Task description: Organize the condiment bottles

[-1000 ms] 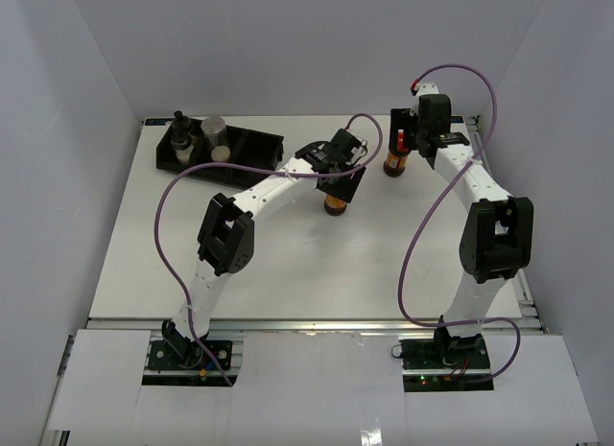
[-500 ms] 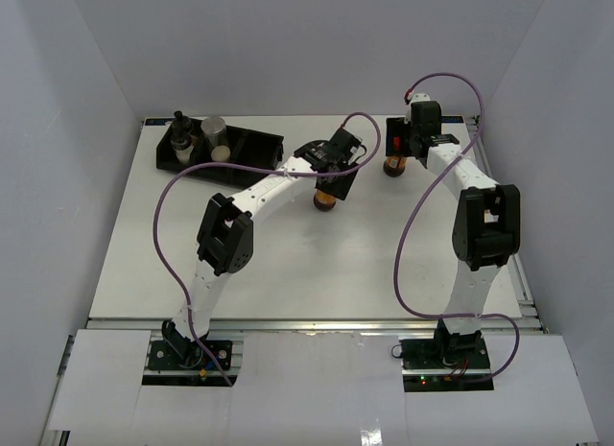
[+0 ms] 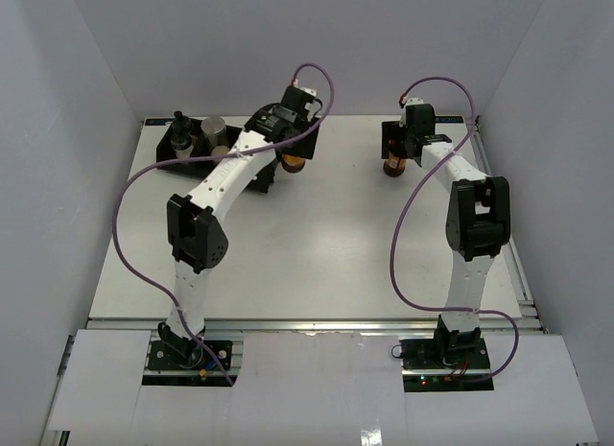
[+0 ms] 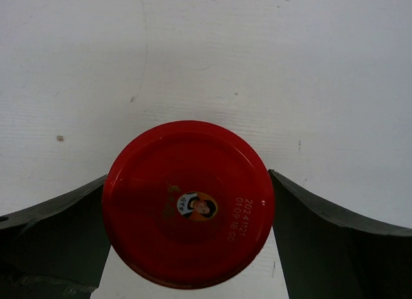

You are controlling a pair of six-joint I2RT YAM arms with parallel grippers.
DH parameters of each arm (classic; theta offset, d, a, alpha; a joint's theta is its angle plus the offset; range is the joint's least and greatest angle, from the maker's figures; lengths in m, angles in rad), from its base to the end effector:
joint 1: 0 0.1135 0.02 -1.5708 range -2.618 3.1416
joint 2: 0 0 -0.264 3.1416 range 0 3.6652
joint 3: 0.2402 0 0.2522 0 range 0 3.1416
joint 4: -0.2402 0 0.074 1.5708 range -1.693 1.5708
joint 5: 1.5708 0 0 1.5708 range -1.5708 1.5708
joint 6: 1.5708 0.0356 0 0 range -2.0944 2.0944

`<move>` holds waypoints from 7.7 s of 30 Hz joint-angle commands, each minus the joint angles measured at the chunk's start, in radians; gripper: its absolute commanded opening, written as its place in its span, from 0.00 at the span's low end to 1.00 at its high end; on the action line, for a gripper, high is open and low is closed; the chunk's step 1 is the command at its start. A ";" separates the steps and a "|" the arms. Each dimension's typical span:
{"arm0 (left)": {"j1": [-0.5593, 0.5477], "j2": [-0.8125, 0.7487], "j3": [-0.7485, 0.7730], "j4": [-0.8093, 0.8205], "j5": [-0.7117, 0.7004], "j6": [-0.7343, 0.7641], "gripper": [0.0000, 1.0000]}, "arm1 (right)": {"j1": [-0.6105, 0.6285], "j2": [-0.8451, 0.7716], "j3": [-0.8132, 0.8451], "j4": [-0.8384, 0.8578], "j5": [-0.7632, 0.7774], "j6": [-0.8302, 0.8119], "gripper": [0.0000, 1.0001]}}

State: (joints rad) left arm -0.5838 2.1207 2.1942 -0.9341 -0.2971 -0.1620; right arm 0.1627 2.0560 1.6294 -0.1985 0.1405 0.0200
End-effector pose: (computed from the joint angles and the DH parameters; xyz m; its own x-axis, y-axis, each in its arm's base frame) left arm 0.3965 -0.2494 0.3345 -0.6837 0.2668 -0.6792 0.2610 0.9586 0.1139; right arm 0.4740 0.0728 0.2364 -0.5783 -0.0749 -0.8124 -0.0368 0.9972 -0.0657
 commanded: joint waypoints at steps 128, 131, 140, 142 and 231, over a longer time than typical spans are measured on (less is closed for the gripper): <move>-0.085 -0.268 -0.391 0.301 0.316 0.134 0.98 | 0.365 -0.916 -0.727 0.035 0.316 0.152 0.96; -0.118 -0.230 -0.395 0.297 0.277 0.143 0.98 | 0.260 -0.975 -0.775 0.058 0.290 0.162 0.95; -0.148 -0.160 -0.375 0.279 0.203 0.136 0.98 | 0.153 -1.084 -0.847 0.102 0.223 0.153 0.95; -0.148 -0.144 -0.372 0.271 0.191 0.131 0.98 | 0.153 -1.087 -0.844 0.102 0.223 0.150 0.95; 0.283 -0.223 -0.495 0.627 0.007 0.145 0.00 | 0.144 -1.083 -0.851 0.154 0.141 0.112 0.95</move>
State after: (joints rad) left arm -0.2977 1.9572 1.7155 -0.4844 -0.2944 -0.0307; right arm 0.3141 0.9901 0.7700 -0.1009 0.2848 0.1475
